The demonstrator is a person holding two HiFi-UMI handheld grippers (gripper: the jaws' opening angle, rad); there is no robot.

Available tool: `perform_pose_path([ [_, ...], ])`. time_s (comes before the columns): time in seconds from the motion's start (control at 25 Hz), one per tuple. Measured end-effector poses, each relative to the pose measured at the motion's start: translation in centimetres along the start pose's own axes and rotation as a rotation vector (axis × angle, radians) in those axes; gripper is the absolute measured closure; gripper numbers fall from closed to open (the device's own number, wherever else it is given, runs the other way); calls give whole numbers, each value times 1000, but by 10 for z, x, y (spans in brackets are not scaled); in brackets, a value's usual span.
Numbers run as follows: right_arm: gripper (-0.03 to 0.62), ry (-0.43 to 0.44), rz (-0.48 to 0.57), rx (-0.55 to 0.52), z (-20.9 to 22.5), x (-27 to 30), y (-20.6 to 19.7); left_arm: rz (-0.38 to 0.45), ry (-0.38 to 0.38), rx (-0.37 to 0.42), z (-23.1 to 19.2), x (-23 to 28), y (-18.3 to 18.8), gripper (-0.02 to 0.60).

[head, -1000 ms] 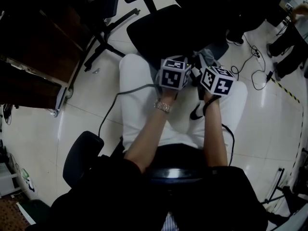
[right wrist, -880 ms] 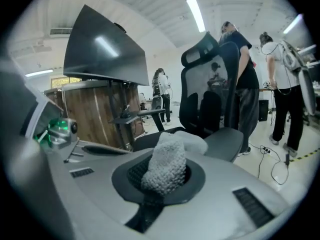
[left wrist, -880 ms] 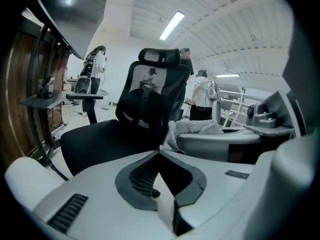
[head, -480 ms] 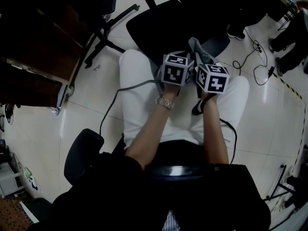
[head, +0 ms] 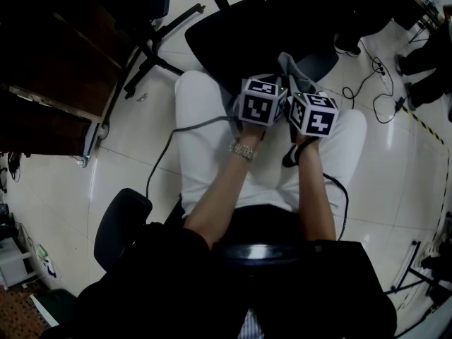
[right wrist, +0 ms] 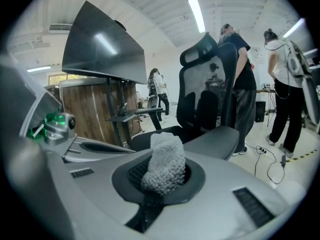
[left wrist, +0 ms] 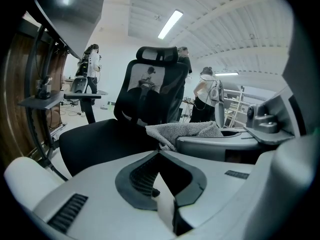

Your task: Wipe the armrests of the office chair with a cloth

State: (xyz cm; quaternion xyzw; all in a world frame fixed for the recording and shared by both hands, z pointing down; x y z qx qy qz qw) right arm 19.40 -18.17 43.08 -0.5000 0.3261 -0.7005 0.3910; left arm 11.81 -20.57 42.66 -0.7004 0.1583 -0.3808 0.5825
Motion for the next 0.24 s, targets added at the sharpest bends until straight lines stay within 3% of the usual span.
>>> perform_pose_path([
  [0.24, 571, 2, 7, 5, 3, -1, 2, 1, 1, 1, 0, 1, 2, 588],
])
Point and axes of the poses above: the fingertips, and each gripper's own axes: x forward along the fingers, z to its right, y out of its top, the point moved 5 cm from there along -x, backward along the fingers, and after that the axes turned 11 degrees about x, right-handed, at the moved point
